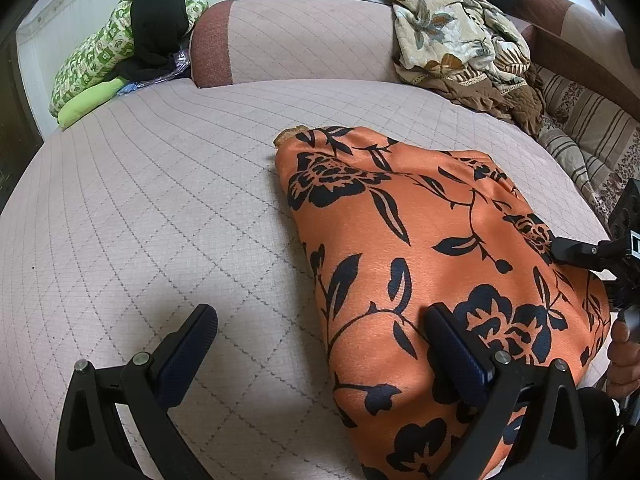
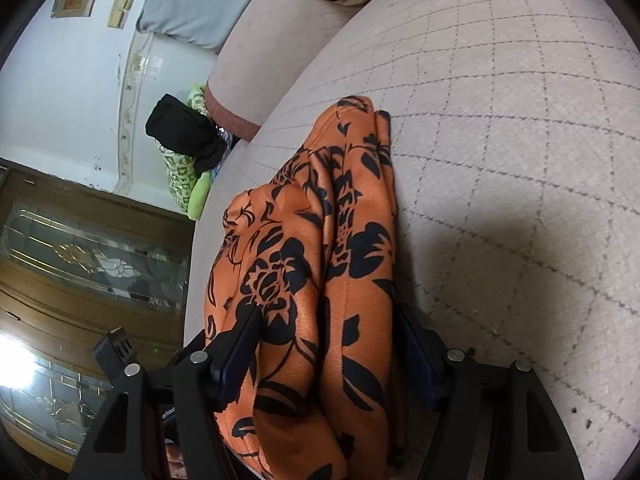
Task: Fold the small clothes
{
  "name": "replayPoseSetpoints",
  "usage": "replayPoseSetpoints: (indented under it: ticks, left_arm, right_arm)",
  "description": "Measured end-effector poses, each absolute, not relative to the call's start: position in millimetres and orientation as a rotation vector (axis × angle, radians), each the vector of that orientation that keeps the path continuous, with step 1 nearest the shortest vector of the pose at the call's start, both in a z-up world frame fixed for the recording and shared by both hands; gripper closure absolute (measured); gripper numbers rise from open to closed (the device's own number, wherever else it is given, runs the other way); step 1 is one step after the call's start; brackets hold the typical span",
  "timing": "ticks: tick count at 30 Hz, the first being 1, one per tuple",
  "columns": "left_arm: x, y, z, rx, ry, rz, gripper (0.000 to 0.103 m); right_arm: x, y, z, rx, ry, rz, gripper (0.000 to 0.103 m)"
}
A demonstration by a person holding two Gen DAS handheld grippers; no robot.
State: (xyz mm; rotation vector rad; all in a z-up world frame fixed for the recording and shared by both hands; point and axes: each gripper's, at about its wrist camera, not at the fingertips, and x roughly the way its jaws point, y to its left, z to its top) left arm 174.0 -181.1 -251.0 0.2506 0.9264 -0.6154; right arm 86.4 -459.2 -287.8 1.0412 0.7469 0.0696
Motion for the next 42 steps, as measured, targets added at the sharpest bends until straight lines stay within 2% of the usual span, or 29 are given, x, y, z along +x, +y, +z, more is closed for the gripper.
replayPoseSetpoints:
  ticks: [4, 20, 26, 30, 36, 42]
  left_arm:
    - [171.8, -184.4, -252.5, 0.254, 0.930, -0.618, 0.000]
    - [162.6, -198.0, -251.1, 0.265, 0.945, -0.618, 0.000]
    - [166.4, -200.4, -250.1, 0.212, 1.005, -0.650, 0.000]
    - [172.9, -194.4, -246.2, 0.139, 1.048, -0.703, 0.000]
    - [184.8, -170.2, -233.5, 0.112, 1.012, -0.651, 0.000]
    - [188.5, -171.9, -250.7, 0.126, 1.105, -0.679, 0.000]
  right_arm:
    - [88.3, -454.0, -287.0, 1.024, 0.742, 0.071, 0.029]
    - [80.8, -448.9, -292.3, 1.004, 0.716, 0.086, 0.029]
    - [78.6, -452.2, -292.8, 1.001, 0.714, 0.100, 0.029]
    - [75.3, -453.1, -289.9, 1.002, 0.724, 0.106, 0.029]
    - [60.7, -456.9, -286.9, 1.020, 0.747, 0.118, 0.029]
    - [53.2, -456.3, -288.0, 1.044, 0.771, 0.134, 0.026]
